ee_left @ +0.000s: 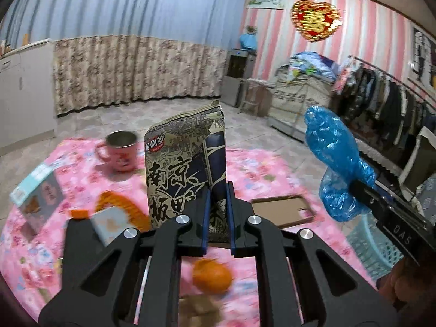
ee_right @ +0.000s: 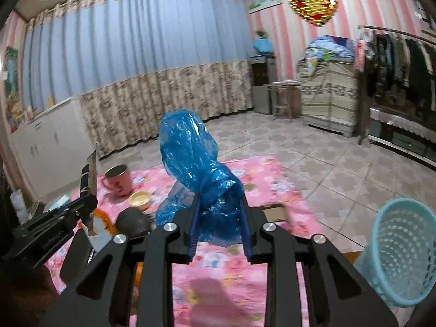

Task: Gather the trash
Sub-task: 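Carry the blue bag to the blue basket and release it with the right tool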

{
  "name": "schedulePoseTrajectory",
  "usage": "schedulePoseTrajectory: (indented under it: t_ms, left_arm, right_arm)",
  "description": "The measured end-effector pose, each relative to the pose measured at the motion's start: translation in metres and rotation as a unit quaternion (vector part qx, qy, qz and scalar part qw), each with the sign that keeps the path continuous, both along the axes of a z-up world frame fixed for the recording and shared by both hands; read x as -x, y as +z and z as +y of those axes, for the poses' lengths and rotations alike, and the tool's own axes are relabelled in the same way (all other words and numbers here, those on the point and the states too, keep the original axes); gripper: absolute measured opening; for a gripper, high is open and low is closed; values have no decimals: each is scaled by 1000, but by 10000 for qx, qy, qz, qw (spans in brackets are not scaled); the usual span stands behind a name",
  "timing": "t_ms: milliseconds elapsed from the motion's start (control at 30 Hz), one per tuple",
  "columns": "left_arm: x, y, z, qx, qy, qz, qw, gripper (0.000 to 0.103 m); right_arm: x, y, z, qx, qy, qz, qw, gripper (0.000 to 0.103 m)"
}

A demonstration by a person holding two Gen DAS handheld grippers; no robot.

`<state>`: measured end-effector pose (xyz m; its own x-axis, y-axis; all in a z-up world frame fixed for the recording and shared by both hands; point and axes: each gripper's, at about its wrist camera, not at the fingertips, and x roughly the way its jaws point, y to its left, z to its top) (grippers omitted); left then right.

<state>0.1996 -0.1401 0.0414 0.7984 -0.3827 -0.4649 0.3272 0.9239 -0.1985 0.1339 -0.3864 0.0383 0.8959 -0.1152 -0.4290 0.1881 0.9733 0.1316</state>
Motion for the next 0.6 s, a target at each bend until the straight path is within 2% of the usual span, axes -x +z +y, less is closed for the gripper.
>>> schedulePoseTrajectory:
  t_ms: [100,167,267,367,467,500,600]
  left_arm:
    - [2,-3,-32,58,-376,68,9993,9]
    - [7,-5,-60,-133,-814,59,9966,9]
    - [18,2,-91,-489,-1165,-113,9919,9]
    - [28,13,-125,-328,-1636,-15,9860,9]
    - [47,15,-165,-194,-2223,48,9748,9]
    - [54,12,-183,-141,-2491,162,9682,9]
    - [67,7,-216,5,-2937,215,9557,9]
  right_arm:
    - [14,1,-27,103,-296,95,9995,26]
    - [29,0,-49,175,-643,179,9976,26]
    - [47,-1,-78,190,-1132,281,9930,26]
    - [67,6,-113,298,-1464,359,9881,26]
    - [87,5,-158,233,-1512,623,9863,27]
    - [100,2,-178,198,-1734,749,9818,27]
    - [125,-5,-210,230,-2219,874,9709,27]
